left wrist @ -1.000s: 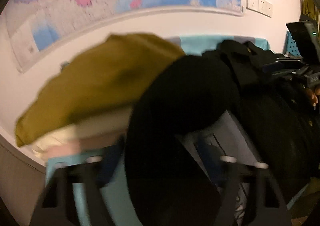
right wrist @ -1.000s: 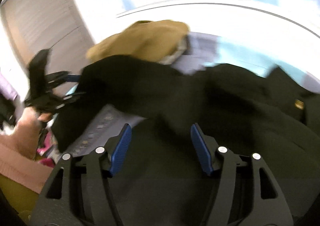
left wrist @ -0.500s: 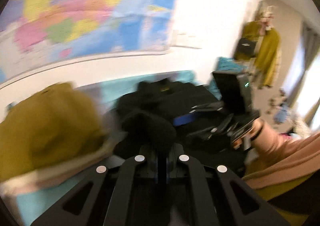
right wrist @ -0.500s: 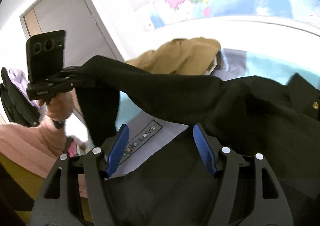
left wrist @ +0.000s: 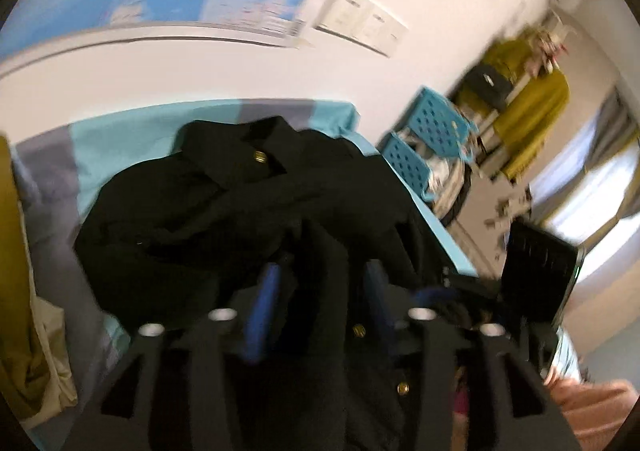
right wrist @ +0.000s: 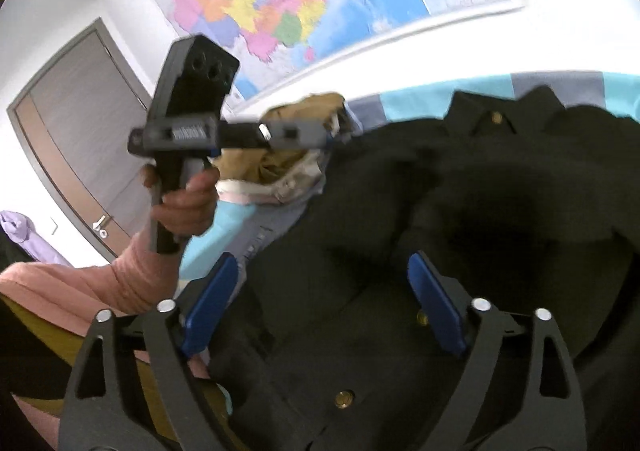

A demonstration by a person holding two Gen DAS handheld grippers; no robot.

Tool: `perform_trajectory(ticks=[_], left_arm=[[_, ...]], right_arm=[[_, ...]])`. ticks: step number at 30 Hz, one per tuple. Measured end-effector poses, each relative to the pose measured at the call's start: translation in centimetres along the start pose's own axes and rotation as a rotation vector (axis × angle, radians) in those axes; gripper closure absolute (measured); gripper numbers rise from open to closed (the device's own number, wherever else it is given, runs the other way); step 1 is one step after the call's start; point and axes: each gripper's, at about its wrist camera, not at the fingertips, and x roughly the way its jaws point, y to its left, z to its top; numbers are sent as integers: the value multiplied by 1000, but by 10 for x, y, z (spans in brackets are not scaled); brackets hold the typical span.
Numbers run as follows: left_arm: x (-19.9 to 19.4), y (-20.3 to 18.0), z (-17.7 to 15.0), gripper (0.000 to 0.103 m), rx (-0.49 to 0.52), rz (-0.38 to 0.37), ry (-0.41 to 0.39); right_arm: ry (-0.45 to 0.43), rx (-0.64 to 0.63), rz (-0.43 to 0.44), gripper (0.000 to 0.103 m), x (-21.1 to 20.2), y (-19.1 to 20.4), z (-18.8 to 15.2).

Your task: Fold large clothes

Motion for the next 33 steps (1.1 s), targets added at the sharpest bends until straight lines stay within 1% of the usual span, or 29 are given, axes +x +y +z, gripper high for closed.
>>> perform_trajectory(ticks=[1,2,3,4,5,7,8,9,10,11,12,13,14,15,16,17,19,20,21,23,24,26,28,29,30,31,32,33], left_arm=[[-4,4,0,43,-15,-9,-19],[-9,6,0,43,-21,-5,-45],[-17,7,-2,43,-15,39,-86],[-25,10,-5,43,-12,66,-102],[-31,14,-5,42,-12,80,-113],[-36,16,-12,39,-12,109,-125],[-37,19,-15,39,-5,142,-132],[-36,21,-21,39,3,193,-134],[-34,24,-24,39,7,222,-128],[-31,28,-27,39,4,238,-118],[-29,32,-30,39,-6,234,-106],[-27,38,-35,39,-16,229,-91],[-24,41,-37,39,-15,241,-83],[-23,43,-41,39,-14,258,-77],[-22,47,-45,40,-15,267,-67],[-20,51,-48,40,-19,265,-60],[-16,57,-53,40,-22,266,-42],[-14,59,-56,40,-20,269,-31],[-10,60,-59,40,-14,266,-19],[-2,60,-63,41,4,262,7],[1,59,-66,41,15,262,14],[9,58,-71,41,40,263,36],[14,53,-77,43,75,266,51],[16,49,-81,43,99,255,60],[16,47,-84,43,113,249,68],[19,43,-88,43,130,250,84],[21,40,-91,43,144,257,95],[23,38,-94,43,153,265,100]], right_arm=[[8,-1,-2,14,9,2,-2],[23,-10,2,11,16,5,-4],[44,-30,2,8,23,10,-8],[64,-49,-16,6,30,16,-11],[91,-59,-57,5,44,20,-13],[104,-36,-59,5,60,18,-13],[111,-13,-44,5,69,16,-14],[130,4,-47,5,78,15,-15],[143,3,-55,6,84,16,-17],[157,-12,-58,13,90,18,-19],[164,-16,-43,34,93,18,-19],[171,-16,-28,48,93,17,-18],[168,-25,-14,76,90,16,-17],[149,-30,8,94,81,14,-13],[127,-31,6,94,71,12,-8],[81,-37,-8,95,50,8,-1],[17,-37,-34,95,17,2,9],[-22,-46,-80,98,-6,-2,15],[-48,-56,-120,102,-23,-5,21],[-92,-53,-211,102,-63,-17,27],[-99,-51,-281,102,-77,-25,27],[-75,-14,-415,102,-92,-45,26],[-33,12,-489,98,-94,-57,24],[-15,19,-495,91,-90,-60,23],[-13,15,-470,70,-85,-59,23],[-21,0,-450,57,-79,-54,25],[-29,-40,-428,48,-66,-45,29],[-21,-75,-405,48,-55,-38,32]])
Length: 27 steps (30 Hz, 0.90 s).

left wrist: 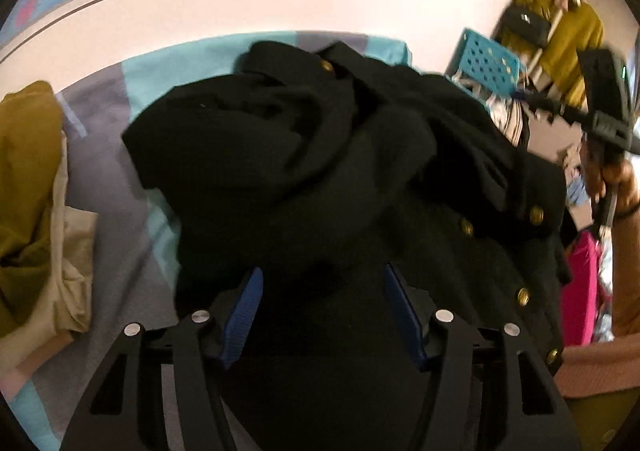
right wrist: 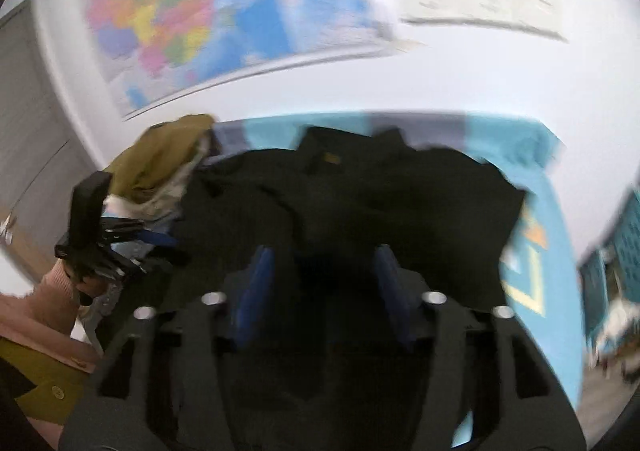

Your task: Fold large clothes

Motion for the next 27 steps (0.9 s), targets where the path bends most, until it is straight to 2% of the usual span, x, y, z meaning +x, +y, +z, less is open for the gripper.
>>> perform_trajectory(ticks=[3,6,7,9,11,14,17,19,20,21,23,25,27], left_arm=[[2,1,-3,46,-15,20,-1],[-15,1,-4,45,-11,-3,-75],[-26,3,-5,43,-12,-20,-119],[-38,9,-6,33,-18,-31,-187],[-39,20,-6,32,-31,-15,-223],[-16,38,-4,38,-90,17,-155],[-3,40,-7,41,-81,29,-125],[-3,36,-5,46,-58,52,-120],[-3,36,-6,48,-58,55,-115],[-4,37,-7,50,-62,50,-113],[-5,39,-8,54,-72,38,-113],[-5,38,-9,57,-75,27,-116],[-5,37,-9,62,-68,12,-117]], right_arm=[[16,-127,81,48,36,43,21],[81,-245,163,47,82,90,41],[103,-283,168,47,97,104,44],[160,-381,164,47,129,134,49],[203,-438,156,47,152,151,52],[253,-460,166,47,175,165,52],[315,-530,103,49,199,174,46],[325,-562,71,69,209,176,44],[330,-570,77,83,210,176,48],[315,-543,83,93,207,174,55],[280,-440,168,96,199,164,78],[226,-347,181,99,194,151,103],[218,-218,220,99,201,130,122]])
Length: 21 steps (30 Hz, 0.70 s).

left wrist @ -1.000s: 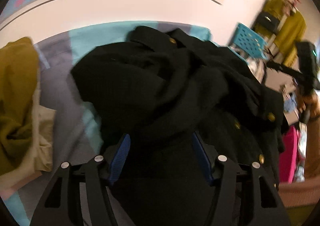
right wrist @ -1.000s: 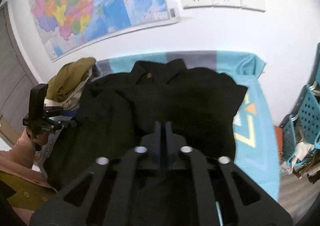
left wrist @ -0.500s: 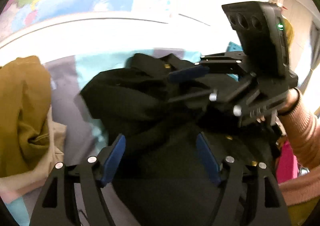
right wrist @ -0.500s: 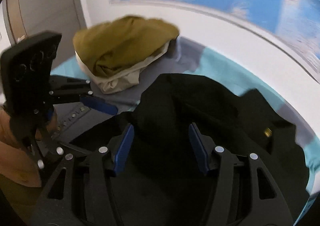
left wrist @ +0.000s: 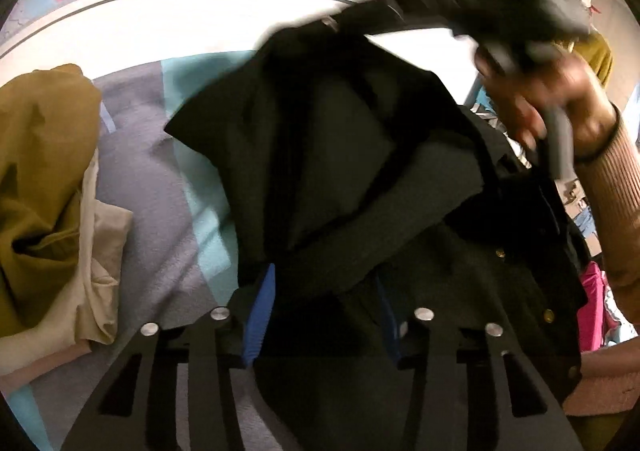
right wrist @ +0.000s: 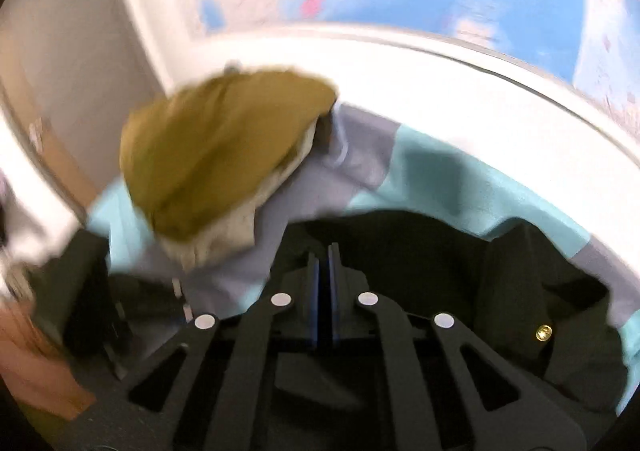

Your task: Fold large clothes

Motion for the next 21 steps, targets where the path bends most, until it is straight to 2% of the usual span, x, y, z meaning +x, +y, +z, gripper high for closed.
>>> perform_trajectory(ticks=[3,4,5,6,7,8,10,12,13,14,15,17,20,21], left_arm=[[3,-8,-2,63,37,9,18],[3,-10,-4,63,49,16,22],[4,-10,-5,63,51,19,24],[3,-9,-6,63,47,19,28],[1,-8,-7,63,44,19,25],[-1,-5,-7,63,36,16,19],[-7,2,-5,63,12,12,2],[-17,6,-1,63,11,17,-38],[-21,6,2,63,18,20,-54],[-26,4,4,62,41,34,-77],[-30,4,8,61,54,44,-87],[-31,-2,15,60,85,66,-98],[-24,-6,25,60,120,73,-91],[-20,-10,25,60,137,84,-83]], right_arm=[[37,183,57,98,21,-36,-1],[60,205,43,98,28,-43,-3],[85,186,13,91,33,-44,-6],[86,166,-22,75,33,-41,-9],[71,156,-36,68,28,-38,-10],[36,135,-19,57,17,-33,-11],[-23,115,-15,49,-2,-29,-13],[-61,97,-47,35,-29,-29,-22],[-79,101,-42,35,-44,-31,-29],[-97,114,-23,32,-59,-33,-41],[-102,125,-22,24,-75,-34,-55],[-109,143,-48,21,-101,-35,-82],[-68,165,-73,7,-121,-24,-133],[-46,165,-75,6,-123,-18,-148]])
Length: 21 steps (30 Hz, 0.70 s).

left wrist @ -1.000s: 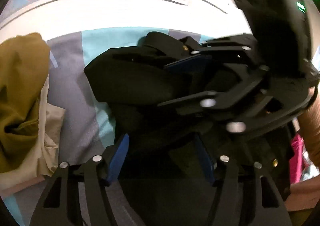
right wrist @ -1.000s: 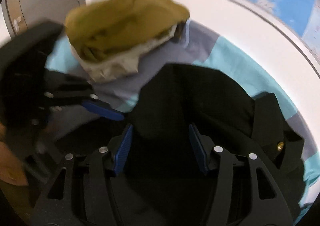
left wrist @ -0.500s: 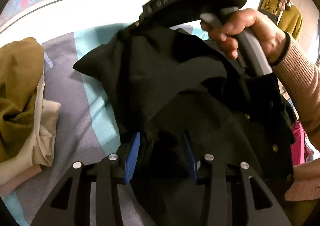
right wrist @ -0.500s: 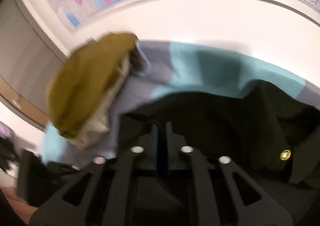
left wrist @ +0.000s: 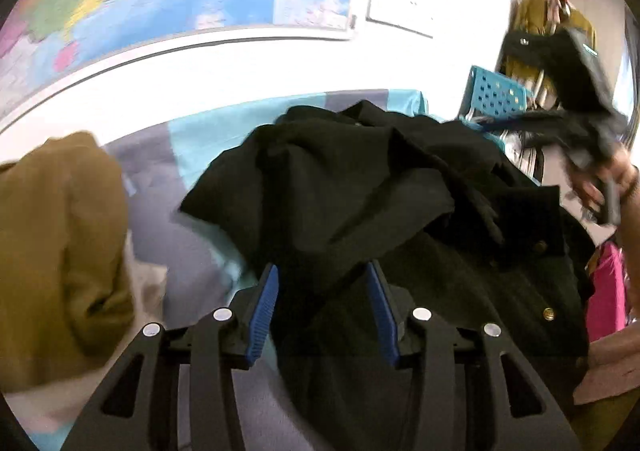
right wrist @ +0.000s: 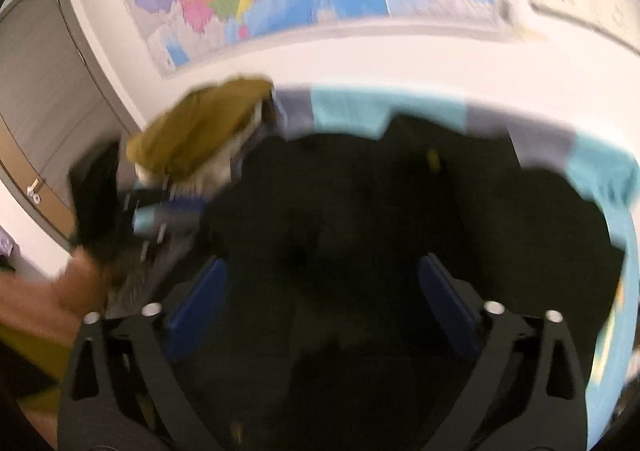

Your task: Fold large clothes

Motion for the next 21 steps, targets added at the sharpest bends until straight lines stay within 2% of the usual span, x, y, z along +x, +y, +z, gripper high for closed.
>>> perform_trajectory(ticks=[3,5,7,8,9,11,13,15,17,19,21], left_arm=[[18,-10,5,60,39,23,36],[24,-14,4,60,47,32,51],[31,-15,4,60,48,62,68],[33,-15,4,61,45,79,76],[36,-13,4,64,42,89,82],[34,-12,3,69,31,98,77],[32,-10,4,70,26,100,73],[30,-9,4,70,17,102,78],[31,-11,3,70,14,105,86],[33,-15,1,69,24,116,97],[34,-21,-1,63,54,131,103]], right_arm=[[72,-43,-63,6,0,11,-42],[108,-29,-69,6,7,9,-61],[95,-12,-48,31,4,3,-71],[67,1,-27,65,-2,-2,-71],[25,22,0,81,-11,-8,-67],[-77,79,9,95,-34,-24,-54],[-217,184,31,96,-65,-59,-36],[-291,247,31,96,-82,-90,-25],[-320,312,-15,96,-86,-125,-19],[-296,388,34,90,-76,-155,-27],[-249,462,60,63,-60,-175,-40]])
